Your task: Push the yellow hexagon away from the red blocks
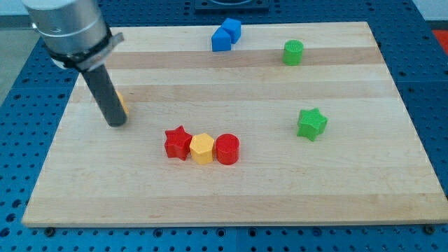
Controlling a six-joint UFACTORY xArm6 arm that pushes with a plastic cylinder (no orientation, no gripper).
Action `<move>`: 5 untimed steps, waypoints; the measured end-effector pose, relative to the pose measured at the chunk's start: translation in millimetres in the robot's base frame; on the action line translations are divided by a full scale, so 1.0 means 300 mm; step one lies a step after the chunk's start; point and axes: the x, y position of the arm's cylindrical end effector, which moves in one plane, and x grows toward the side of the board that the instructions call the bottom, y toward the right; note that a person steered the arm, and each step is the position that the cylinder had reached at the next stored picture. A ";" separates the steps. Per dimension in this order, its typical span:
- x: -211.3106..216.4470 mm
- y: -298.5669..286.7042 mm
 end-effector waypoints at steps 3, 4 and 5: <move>-0.056 0.023; -0.046 0.235; -0.023 0.552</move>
